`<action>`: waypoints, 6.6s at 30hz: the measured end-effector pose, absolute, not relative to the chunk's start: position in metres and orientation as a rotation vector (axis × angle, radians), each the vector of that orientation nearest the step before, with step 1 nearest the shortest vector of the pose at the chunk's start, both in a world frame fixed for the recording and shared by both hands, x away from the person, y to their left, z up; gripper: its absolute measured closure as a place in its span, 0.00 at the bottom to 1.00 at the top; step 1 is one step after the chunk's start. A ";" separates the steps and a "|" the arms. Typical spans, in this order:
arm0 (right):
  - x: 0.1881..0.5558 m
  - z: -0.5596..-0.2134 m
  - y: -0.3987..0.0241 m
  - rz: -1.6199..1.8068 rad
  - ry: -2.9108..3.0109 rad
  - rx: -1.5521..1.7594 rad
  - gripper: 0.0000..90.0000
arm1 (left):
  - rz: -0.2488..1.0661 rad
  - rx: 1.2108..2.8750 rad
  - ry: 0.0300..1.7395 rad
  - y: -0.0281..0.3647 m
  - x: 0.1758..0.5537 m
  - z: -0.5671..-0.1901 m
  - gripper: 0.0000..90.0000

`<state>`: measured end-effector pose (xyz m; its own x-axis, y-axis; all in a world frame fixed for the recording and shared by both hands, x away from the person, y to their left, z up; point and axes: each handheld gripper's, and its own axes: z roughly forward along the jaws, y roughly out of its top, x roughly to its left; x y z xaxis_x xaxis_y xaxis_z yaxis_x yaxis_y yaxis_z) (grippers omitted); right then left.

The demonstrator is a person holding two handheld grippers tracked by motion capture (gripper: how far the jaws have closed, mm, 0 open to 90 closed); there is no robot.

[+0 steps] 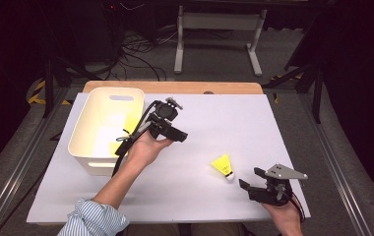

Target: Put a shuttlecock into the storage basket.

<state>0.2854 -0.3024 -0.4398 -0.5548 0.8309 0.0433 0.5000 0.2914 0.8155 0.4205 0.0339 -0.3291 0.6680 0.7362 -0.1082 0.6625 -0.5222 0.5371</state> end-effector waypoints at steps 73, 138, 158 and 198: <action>0.336 -0.426 -0.250 0.923 2.499 1.217 0.72 | 0.136 2.416 1.033 0.020 0.417 -0.360 0.34; 0.368 -0.400 -0.178 0.908 2.624 1.029 0.72 | -0.064 2.399 0.940 0.014 0.414 -0.370 0.68; 0.370 -0.403 -0.173 0.888 2.632 1.018 0.72 | -0.041 2.430 0.910 0.012 0.411 -0.368 0.95; 0.343 -0.402 -0.232 1.060 2.378 1.067 0.32 | 0.037 2.451 0.870 0.013 0.407 -0.341 1.00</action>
<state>0.3430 -0.2315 -0.4016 -0.6669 0.7451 0.0061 0.5026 0.4438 0.7420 0.4071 0.0129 -0.3411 0.7918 0.5927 -0.1475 0.5781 -0.6494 0.4940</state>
